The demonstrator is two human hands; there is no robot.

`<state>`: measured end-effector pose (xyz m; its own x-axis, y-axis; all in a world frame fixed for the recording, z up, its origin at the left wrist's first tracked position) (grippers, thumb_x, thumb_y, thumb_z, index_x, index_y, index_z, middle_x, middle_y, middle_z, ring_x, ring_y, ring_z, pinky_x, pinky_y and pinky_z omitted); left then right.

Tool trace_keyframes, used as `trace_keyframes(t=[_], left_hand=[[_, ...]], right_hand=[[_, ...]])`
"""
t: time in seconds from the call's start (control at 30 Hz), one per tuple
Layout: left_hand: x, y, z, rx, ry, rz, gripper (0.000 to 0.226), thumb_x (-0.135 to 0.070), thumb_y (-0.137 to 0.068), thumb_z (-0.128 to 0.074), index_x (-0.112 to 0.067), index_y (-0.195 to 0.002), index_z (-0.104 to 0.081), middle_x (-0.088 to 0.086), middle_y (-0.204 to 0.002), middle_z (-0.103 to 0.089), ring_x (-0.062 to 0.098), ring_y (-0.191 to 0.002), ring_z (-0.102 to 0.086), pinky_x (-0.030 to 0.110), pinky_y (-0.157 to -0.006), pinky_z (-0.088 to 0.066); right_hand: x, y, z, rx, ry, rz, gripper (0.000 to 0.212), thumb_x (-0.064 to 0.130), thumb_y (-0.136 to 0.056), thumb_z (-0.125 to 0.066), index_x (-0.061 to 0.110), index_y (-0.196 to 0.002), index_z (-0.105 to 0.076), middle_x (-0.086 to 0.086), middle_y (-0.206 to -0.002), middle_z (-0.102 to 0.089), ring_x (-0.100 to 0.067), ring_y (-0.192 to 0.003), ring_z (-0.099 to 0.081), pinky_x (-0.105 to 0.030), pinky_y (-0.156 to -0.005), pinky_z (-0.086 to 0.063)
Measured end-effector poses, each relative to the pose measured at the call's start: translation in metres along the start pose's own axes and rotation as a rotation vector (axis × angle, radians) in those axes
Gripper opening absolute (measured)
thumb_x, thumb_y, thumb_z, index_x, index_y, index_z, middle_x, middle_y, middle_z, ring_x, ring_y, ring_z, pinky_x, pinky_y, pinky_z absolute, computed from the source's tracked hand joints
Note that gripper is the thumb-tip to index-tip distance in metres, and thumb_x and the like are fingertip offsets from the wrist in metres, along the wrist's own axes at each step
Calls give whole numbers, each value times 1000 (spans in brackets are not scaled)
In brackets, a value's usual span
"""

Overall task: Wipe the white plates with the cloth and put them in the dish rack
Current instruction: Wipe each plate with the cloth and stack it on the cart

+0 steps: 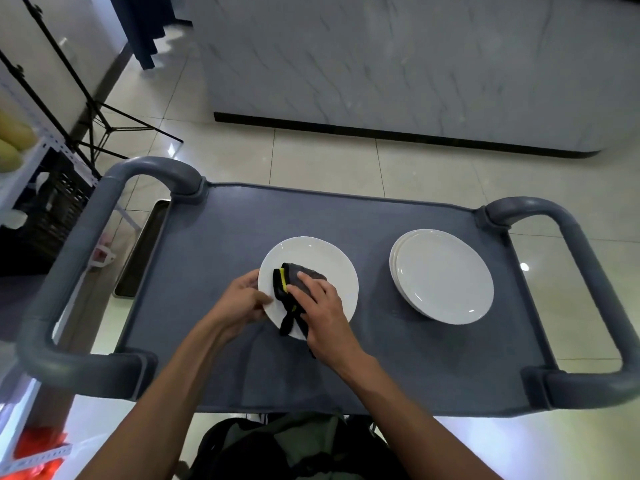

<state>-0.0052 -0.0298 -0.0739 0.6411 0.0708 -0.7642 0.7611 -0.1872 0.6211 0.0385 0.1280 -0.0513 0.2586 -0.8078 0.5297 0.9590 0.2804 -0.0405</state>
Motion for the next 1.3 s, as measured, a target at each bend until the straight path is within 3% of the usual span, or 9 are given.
trace_keyframes(t=[0.07,0.23,0.4,0.6,0.7,0.93,1.13,1.3], left_hand=[[0,1,1,41,-3,-1,58,22,-84,-43,-17,-118,-70,17,-112,-73,34,-102,-70,52,-87,-58],[-5,3,1,39,-28,-17,60,22,-82,-44,-22,-108,-75,15,-104,-75,33,-94,-72,43,-69,-61],[-15,5,-6,-23,-93,-70,58,23,-78,-44,-17,-106,-75,19,-100,-74,31,-86,-71,57,-83,-56],[-28,9,-12,-10,-47,-119,55,24,-79,-47,-12,-110,-74,17,-99,-74,32,-88,-71,40,-65,-60],[-33,10,-16,7,18,-152,55,24,-80,-49,-11,-117,-72,19,-105,-74,34,-91,-71,42,-67,-61],[-40,7,-22,-21,126,-184,54,23,-77,-54,-12,-113,-73,16,-96,-76,32,-81,-72,40,-61,-59],[-46,3,-24,-62,232,-204,56,23,-75,-53,-15,-109,-75,9,-93,-75,24,-70,-68,40,-61,-60],[-55,1,-26,-96,261,-214,56,23,-76,-53,-9,-118,-71,10,-94,-73,29,-73,-62,39,-61,-59]], right_hand=[[3,-1,-1,-4,10,13,64,-7,-82,-58,13,-143,-51,-9,-157,-36,-36,-135,-37,-48,-113,-34],[8,-10,2,7,47,51,65,-10,-80,-56,11,-141,-53,-10,-156,-38,-37,-133,-39,-47,-113,-33],[13,-20,8,11,84,81,66,-7,-79,-56,13,-141,-53,-10,-156,-38,-40,-132,-40,-49,-111,-34],[12,-45,34,-57,171,87,66,-5,-83,-56,20,-144,-50,-7,-157,-35,-39,-137,-36,-49,-112,-32],[6,-61,53,-117,188,58,67,-8,-83,-54,22,-143,-50,-6,-157,-35,-36,-137,-35,-48,-113,-31],[-17,-80,91,-189,257,-41,68,-9,-79,-56,20,-140,-54,-7,-155,-39,-36,-133,-38,-49,-108,-37],[-37,-72,107,-166,288,-134,66,-6,-81,-54,19,-142,-52,-6,-158,-34,-35,-136,-33,-48,-110,-32],[-42,-62,110,-154,300,-152,70,-6,-81,-56,21,-145,-48,-3,-160,-31,-32,-137,-31,-42,-112,-30]])
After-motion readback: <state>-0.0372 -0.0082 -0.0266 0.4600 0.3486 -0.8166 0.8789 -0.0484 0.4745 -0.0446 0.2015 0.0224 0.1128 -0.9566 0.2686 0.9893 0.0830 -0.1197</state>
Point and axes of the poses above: each hand's wrist, its own y-axis away from the middle knuckle, its own z-axis out of the back of the hand, x = y × z, the point moved 5 cm from there along -y, towards the middle knuckle
